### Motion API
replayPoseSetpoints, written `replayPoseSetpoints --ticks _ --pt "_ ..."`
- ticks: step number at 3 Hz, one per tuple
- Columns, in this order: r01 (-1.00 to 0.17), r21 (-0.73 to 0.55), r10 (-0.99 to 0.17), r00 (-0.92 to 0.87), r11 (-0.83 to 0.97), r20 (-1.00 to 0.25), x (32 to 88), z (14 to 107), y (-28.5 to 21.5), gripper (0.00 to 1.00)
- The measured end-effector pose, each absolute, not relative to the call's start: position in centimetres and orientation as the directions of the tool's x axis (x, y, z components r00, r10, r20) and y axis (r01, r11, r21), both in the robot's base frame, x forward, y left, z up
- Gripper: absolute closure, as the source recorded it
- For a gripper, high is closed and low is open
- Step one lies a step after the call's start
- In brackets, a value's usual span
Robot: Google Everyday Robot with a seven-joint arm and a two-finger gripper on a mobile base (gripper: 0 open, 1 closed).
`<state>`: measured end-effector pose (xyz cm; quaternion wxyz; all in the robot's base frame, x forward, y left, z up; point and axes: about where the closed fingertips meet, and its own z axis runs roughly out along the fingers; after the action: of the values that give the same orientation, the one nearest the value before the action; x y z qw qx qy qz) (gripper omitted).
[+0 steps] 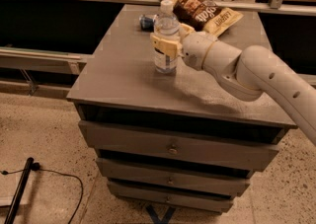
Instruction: Place blue plastic bottle upright
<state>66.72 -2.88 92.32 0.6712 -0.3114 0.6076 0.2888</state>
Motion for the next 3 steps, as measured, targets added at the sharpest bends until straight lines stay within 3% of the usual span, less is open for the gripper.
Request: replayPoseSetpoints --ticks 1,3 --pt "-0.771 -0.067 0.008 0.093 0.634 -0.996 66.6 92.3 -2.8 0.04" --pt "-0.769 -0.057 0.001 0.075 0.637 -0.997 65.4 91.9 -3.9 0.00"
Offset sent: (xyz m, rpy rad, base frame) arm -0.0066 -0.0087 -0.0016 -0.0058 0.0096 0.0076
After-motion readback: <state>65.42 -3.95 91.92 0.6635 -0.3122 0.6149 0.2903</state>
